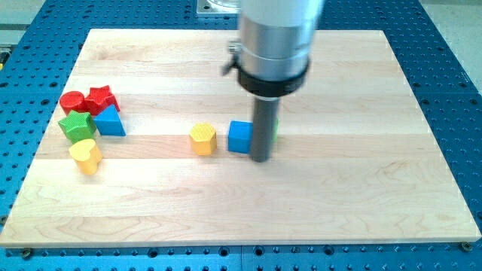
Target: Place the blue cube to the top right side of the hexagon
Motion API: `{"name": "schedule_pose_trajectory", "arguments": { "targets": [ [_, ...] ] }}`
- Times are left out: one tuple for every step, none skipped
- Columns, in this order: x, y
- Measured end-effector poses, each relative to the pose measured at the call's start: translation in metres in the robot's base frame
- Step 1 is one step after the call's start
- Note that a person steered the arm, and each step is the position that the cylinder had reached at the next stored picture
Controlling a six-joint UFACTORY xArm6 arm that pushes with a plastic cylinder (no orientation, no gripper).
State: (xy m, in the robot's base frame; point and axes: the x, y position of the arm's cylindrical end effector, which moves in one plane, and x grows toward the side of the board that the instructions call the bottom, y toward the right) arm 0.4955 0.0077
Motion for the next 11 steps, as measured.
{"name": "schedule_pose_trajectory", "arguments": {
  "targets": [
    [-0.010,-0.062],
    [-0.020,-0.050],
    [-0.026,-0.147],
    [-0.013,-0.097],
    [-0.031,-0.018],
    [-0.045,0.010],
    [-0.081,0.035],
    [-0.114,0.088],
    [-0.118,0.020],
    [-0.089,-0.089],
    [-0.078,-0.113]
  ]
}}
